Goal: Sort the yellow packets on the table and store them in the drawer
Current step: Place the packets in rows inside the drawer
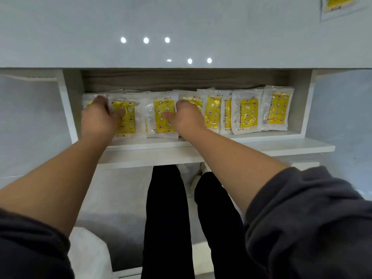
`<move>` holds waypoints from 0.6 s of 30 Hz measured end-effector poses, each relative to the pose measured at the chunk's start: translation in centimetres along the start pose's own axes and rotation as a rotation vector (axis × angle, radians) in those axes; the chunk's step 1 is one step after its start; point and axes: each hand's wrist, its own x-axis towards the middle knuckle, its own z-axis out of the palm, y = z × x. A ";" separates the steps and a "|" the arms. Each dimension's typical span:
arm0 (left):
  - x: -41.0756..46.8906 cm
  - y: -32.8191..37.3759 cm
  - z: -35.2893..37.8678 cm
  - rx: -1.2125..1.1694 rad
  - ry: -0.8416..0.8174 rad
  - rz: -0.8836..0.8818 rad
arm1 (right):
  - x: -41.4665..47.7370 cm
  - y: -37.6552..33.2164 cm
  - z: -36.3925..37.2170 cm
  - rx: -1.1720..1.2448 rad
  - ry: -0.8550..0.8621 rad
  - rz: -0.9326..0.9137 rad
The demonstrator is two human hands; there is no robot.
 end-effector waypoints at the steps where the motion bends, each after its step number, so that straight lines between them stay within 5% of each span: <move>1: 0.3 -0.1 0.0 0.057 -0.005 -0.018 | -0.1 -0.2 -0.3 -0.168 -0.011 0.019; 6: 0.8 0.8 -0.4 0.285 -0.113 -0.065 | -0.2 -1.4 -1.8 -0.468 -0.048 -0.011; 18: -8.4 17.3 -2.5 -0.124 -0.260 0.401 | -6.9 3.6 -15.7 0.112 0.403 -0.231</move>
